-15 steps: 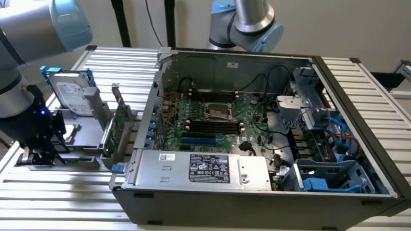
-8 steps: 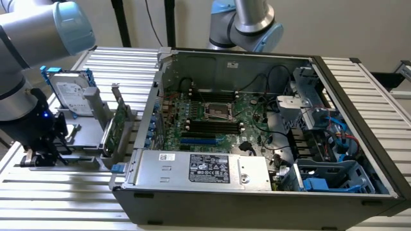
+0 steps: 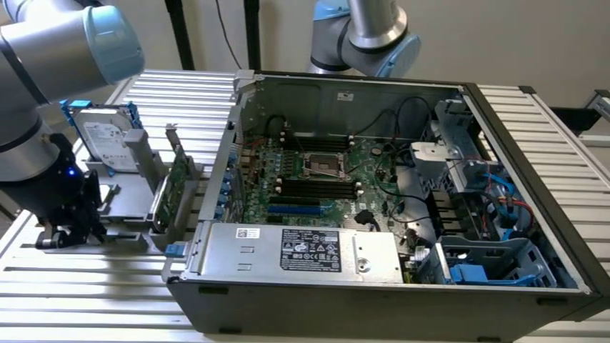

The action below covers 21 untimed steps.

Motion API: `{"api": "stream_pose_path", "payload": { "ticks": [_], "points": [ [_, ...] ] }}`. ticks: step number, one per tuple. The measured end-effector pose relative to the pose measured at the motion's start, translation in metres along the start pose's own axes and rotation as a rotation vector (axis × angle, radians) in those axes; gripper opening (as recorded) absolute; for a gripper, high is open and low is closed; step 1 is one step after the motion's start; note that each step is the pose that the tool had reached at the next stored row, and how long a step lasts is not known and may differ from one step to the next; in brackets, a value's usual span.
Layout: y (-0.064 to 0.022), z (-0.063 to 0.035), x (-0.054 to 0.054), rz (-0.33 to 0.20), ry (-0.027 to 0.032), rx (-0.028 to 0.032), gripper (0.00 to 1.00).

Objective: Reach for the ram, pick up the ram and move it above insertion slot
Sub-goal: 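Pick up the ram and move it above insertion slot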

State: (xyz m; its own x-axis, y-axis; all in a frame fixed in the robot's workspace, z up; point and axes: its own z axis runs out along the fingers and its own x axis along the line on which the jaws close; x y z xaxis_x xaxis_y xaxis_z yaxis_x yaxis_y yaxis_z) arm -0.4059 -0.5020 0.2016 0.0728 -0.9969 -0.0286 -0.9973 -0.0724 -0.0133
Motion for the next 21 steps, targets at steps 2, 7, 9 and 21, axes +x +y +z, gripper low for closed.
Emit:
{"api": "stream_pose_path", "payload": {
  "ticks": [2,7,9,21],
  "points": [
    [-0.0005,0.0006,0.0001,0.000,-0.0009,-0.0003,0.16],
    [-0.0021,0.0014,0.0002,0.000,-0.0047,-0.0011,0.13],
    [-0.0024,0.0014,0.0003,0.000,-0.0056,-0.0016,0.13],
    [-0.0031,-0.0009,0.0001,0.001,-0.0073,-0.0073,0.13]
  ]
}}
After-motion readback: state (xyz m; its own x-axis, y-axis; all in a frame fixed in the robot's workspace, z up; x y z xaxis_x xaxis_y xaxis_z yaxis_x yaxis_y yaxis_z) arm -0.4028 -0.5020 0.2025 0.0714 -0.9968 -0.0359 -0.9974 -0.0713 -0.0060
